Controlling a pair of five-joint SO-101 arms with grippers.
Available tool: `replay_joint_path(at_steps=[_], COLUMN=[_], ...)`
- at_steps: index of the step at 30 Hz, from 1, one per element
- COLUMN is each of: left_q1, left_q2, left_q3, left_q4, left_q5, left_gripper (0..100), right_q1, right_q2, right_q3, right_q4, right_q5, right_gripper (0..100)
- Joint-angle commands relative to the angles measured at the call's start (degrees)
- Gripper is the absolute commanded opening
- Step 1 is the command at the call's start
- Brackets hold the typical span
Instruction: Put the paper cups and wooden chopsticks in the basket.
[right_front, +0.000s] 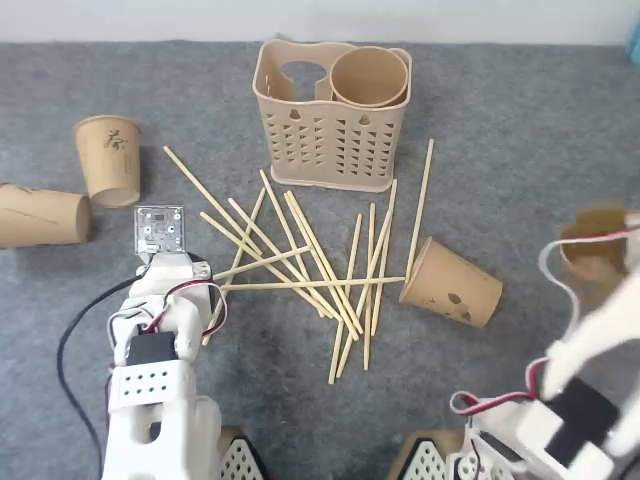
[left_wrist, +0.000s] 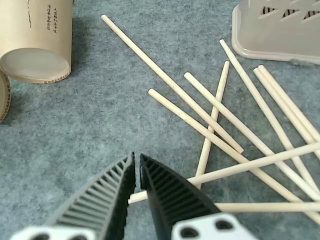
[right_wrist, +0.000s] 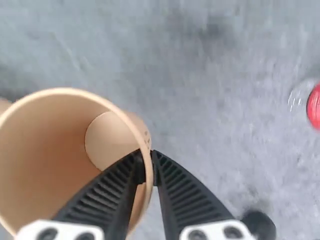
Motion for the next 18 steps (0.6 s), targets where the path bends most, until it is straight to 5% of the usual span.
replay_joint_path(at_steps=[1, 9, 18], left_q1=[-0.26, -0.26, 0.18], left_q2=[0.18, 0.18, -0.18], left_q3=[-2.51, -2.51, -1.8], left_q4=[-1.23, -1.23, -1.49], left_q5=[-2.29, -3.08, -3.25], left_gripper=[1, 1, 1], right_q1=[-11.38, -28.53, -40.92], right_q2=[-3.82, -1.54, 0.13], right_q3=[-13.36, -21.54, -22.42], right_q4=[2.59, -5.58, -23.25], right_q5=[-15.74, -34.73, -37.89], right_gripper=[0.7, 0.7, 0.7])
